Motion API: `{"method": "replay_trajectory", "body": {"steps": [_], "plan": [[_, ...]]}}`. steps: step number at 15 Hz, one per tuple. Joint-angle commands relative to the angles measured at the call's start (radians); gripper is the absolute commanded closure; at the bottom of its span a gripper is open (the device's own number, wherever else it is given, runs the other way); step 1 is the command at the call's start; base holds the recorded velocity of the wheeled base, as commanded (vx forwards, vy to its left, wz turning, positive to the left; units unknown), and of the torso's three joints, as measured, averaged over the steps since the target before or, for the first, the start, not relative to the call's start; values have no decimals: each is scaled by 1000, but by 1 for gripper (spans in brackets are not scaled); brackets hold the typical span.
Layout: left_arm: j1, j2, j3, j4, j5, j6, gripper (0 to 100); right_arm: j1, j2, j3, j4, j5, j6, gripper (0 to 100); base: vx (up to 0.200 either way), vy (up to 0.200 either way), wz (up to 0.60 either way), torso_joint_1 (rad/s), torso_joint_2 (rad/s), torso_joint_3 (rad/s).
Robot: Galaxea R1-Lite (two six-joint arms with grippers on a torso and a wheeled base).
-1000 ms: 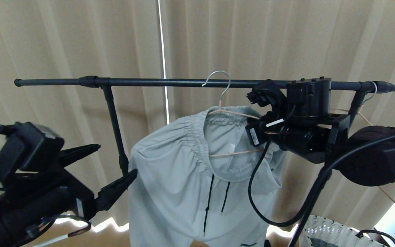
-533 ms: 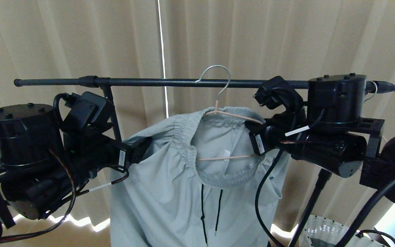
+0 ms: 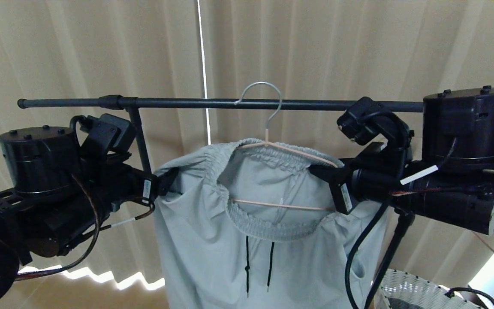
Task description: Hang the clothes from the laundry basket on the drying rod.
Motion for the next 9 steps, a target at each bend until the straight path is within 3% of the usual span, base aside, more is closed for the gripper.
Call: {"method": "replay_trajectory", "body": {"steps": [1,4,6,8,9], "plan": [[-2,-19,20,-4,-8,-4,0,-2,4,-51,55,-7,1,100,0,0,0,0,0,0],[-26,-117,94,-4,-52,-2,0,-50,27,-175,213,-79,34,100,0,0,0,0,0,0],[-38,-162,135,-2,-78,-4,0,-62,45,-203,228,-113,59,100,0,0,0,0,0,0],[-45,-280,252,-5,-139,-11,0,-119,108,-249,242,-205,74,100,0,0,0,0,0,0],[-45,-283,253,-5,-139,-13,0,-120,110,-249,242,-206,74,100,0,0,0,0,0,0]]}}
